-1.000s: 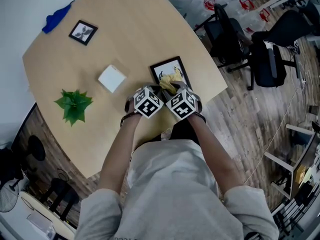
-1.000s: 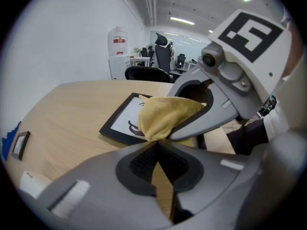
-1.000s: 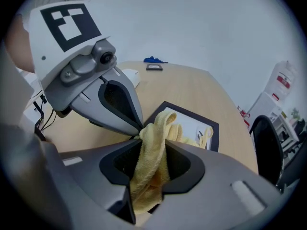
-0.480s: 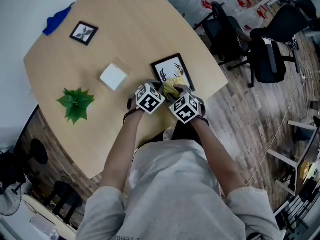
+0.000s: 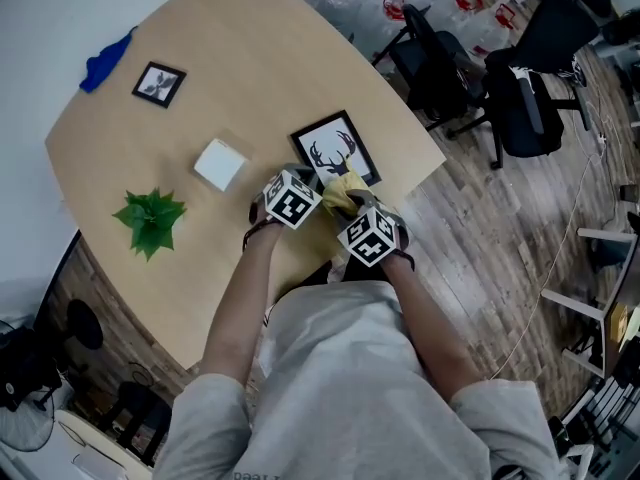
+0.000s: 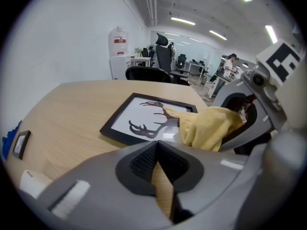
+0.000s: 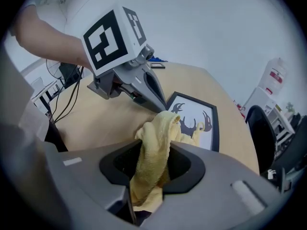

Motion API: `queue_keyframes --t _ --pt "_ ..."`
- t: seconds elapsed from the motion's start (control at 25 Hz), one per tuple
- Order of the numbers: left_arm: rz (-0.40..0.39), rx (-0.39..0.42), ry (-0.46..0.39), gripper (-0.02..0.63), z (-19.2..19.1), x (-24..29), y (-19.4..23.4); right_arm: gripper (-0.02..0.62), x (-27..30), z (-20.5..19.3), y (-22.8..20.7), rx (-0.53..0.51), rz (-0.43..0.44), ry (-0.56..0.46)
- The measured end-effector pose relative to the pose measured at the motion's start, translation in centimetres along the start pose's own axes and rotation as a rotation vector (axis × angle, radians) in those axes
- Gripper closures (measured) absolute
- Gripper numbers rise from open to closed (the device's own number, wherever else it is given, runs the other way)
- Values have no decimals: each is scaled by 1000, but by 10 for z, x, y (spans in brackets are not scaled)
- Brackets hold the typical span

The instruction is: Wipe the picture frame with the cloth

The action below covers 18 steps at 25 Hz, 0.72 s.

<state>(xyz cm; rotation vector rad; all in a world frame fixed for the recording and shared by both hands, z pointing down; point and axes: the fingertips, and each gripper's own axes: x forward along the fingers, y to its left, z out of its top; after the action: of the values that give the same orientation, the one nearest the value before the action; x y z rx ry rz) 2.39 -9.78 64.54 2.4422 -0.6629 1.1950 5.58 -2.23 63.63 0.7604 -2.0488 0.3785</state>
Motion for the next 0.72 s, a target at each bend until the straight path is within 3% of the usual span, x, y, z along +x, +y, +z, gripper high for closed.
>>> queue_keyframes --t 0.32,0.56,0.72 --pt "-31 56 45 554 0 1 -1 471 -16 -29 -45 103 -95 21" --pt "-2 83 60 554 -3 0 -1 471 -40 -54 -91 185 -203 55" --pt "42 33 24 554 -7 -19 0 470 -67 -52 -103 274 -251 -5"
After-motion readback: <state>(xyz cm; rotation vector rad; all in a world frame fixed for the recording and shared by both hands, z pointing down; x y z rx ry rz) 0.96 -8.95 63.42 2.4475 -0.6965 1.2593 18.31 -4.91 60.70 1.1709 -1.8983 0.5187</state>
